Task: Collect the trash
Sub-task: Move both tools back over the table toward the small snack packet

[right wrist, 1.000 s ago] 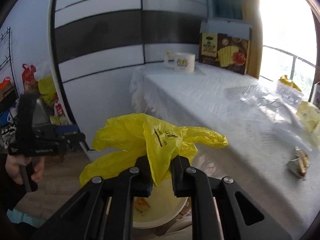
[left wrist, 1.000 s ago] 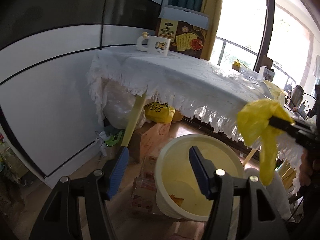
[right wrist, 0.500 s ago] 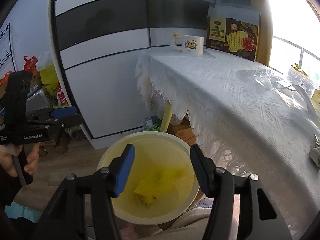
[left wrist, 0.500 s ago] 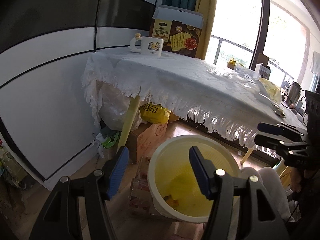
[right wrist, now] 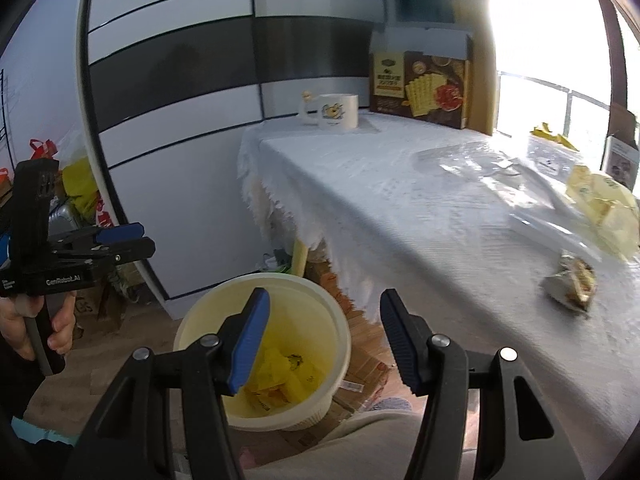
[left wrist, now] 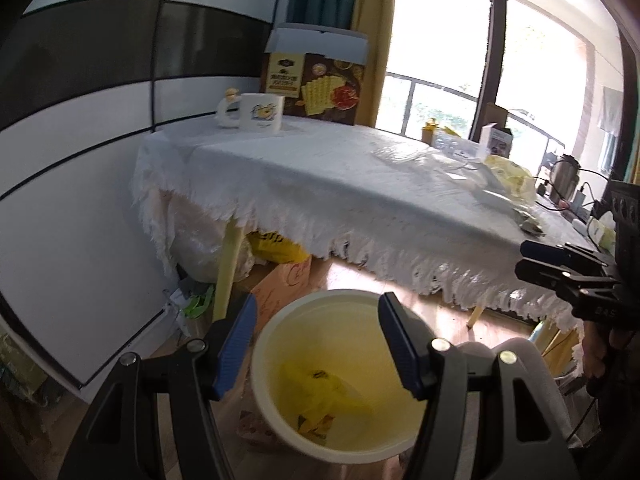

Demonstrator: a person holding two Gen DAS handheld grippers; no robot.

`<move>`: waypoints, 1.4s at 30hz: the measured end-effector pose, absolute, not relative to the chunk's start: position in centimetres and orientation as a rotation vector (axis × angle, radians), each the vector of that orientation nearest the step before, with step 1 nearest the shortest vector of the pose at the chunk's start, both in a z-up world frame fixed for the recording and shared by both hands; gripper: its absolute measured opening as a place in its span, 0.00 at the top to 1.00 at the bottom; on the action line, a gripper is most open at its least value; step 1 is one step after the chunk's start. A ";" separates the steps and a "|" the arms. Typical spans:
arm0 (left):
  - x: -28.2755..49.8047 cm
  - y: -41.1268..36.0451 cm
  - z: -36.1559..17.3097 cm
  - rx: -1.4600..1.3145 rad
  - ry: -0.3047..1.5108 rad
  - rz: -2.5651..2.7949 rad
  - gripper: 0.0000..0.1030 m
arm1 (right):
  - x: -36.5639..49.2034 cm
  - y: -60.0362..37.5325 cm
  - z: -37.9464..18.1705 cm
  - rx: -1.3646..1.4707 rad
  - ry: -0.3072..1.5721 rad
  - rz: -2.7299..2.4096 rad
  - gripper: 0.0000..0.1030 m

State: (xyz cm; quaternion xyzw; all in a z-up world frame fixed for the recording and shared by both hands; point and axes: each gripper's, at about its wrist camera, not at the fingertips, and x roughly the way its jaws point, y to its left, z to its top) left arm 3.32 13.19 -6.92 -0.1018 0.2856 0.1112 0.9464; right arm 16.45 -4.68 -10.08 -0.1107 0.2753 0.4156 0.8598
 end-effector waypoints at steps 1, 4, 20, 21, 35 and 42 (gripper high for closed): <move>3.5 12.9 -6.8 -0.202 0.580 0.221 0.39 | 16.5 -5.1 -10.0 -0.228 0.575 0.867 0.46; 4.3 11.8 -6.3 -0.188 0.578 0.202 0.39 | 16.9 -6.5 -9.6 -0.214 0.566 0.849 0.46; 9.0 6.4 -5.3 -0.130 0.588 0.111 0.39 | 19.2 -14.2 -8.6 -0.126 0.528 0.739 0.46; 9.3 6.0 -5.3 -0.129 0.588 0.104 0.39 | 19.3 -14.7 -8.6 -0.122 0.525 0.733 0.46; 14.5 -0.3 -4.7 -0.087 0.591 -0.015 0.39 | 21.1 -21.4 -8.5 -0.051 0.495 0.650 0.46; 18.1 -4.3 -4.2 -0.067 0.593 -0.103 0.39 | 22.4 -25.2 -8.7 -0.015 0.487 0.593 0.46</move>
